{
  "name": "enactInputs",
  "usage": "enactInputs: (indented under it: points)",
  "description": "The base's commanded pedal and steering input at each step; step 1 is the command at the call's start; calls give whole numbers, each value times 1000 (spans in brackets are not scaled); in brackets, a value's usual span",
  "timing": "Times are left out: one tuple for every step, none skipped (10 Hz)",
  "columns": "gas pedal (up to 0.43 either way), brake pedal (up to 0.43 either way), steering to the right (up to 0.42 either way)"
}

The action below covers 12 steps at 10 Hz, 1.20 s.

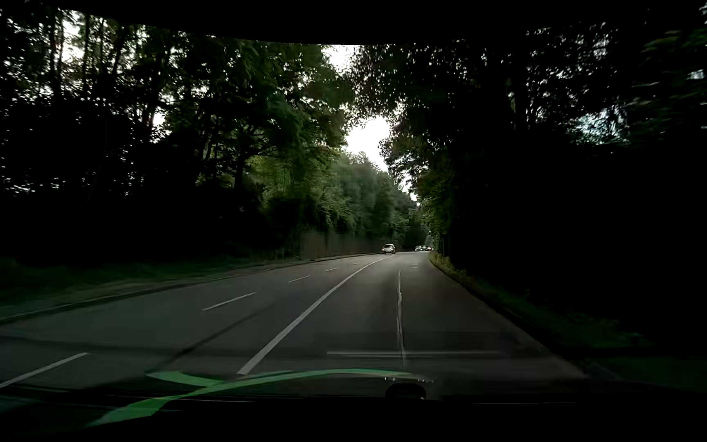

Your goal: Follow the waypoints while adhering to traffic rules and regulations

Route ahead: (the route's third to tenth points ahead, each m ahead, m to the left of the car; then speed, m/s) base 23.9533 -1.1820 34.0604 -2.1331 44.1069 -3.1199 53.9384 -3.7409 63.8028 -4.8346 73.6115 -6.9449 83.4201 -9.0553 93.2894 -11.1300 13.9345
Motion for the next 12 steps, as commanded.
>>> enactInputs:
  points:
    - [209,0,29]
    - [209,0,28]
    - [209,0,22]
    - [209,0,19]
    - [209,0,19]
    - [209,0,19]
    - [209,0,16]
    - [209,0,15]
    - [209,0,15]
    - [209,0,13]
    - [209,0,12]
    - [209,0,12]
